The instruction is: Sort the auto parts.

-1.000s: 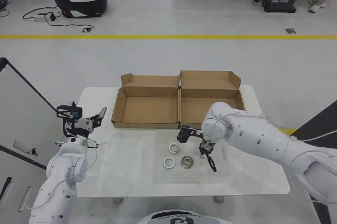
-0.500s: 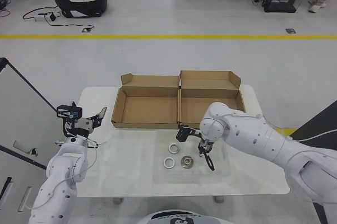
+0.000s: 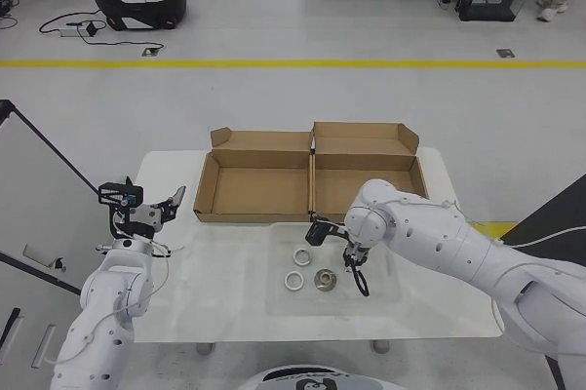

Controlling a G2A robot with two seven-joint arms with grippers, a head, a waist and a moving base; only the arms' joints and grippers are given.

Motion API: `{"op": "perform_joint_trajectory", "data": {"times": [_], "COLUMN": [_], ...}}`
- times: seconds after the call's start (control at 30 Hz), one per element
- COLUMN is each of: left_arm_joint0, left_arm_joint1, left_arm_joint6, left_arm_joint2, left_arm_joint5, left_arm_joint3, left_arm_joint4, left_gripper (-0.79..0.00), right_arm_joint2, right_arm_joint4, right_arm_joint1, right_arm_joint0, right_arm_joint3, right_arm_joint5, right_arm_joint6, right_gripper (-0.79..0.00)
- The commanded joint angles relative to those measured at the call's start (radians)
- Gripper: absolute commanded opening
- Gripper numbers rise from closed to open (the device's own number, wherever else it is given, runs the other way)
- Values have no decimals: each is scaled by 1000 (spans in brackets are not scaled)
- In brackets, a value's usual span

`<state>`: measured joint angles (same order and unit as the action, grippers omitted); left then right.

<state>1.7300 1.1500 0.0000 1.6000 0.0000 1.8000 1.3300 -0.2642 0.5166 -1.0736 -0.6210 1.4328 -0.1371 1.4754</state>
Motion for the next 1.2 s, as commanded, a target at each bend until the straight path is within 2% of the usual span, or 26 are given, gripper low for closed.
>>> {"op": "perform_joint_trajectory", "data": {"times": [0.0, 0.13, 0.2, 0.33, 0.4, 0.43, 0.7, 1.1, 1.13, 1.17], "left_arm_joint0": [0, 0, 0, 0, 0, 0, 0, 0, 0, 0], "left_arm_joint1": [0, 0, 0, 0, 0, 0, 0, 0, 0, 0], "left_arm_joint6": [0, 0, 0, 0, 0, 0, 0, 0, 0, 0], "left_arm_joint2": [0, 0, 0, 0, 0, 0, 0, 0, 0, 0], "left_arm_joint5": [0, 0, 0, 0, 0, 0, 0, 0, 0, 0], "left_arm_joint3": [0, 0, 0, 0, 0, 0, 0, 0, 0, 0], "left_arm_joint4": [0, 0, 0, 0, 0, 0, 0, 0, 0, 0], "left_gripper": [0, 0, 0, 0, 0, 0, 0, 0, 0, 0], "right_arm_joint2": [-3, -8, -12, -21, -25, -27, -50, -70, -69, -69], "right_arm_joint4": [1, 11, 16, 27, 33, 37, 57, 61, 61, 60], "right_arm_joint1": [-1, -4, -4, -3, -2, -2, 4, 38, 39, 40], "right_arm_joint0": [-3, -9, -11, -15, -16, -18, -20, -18, -19, -19], "right_arm_joint3": [1, 5, 9, 12, 18, 21, 61, 145, 144, 143], "right_arm_joint5": [1, 0, 2, 4, 6, 6, 15, 35, 36, 37], "right_arm_joint6": [0, 3, 6, 14, 22, 26, 59, 60, 60, 60], "right_gripper": [-514, -526, -619, -671, -773, -785, -785, -785, -773, -631]}}
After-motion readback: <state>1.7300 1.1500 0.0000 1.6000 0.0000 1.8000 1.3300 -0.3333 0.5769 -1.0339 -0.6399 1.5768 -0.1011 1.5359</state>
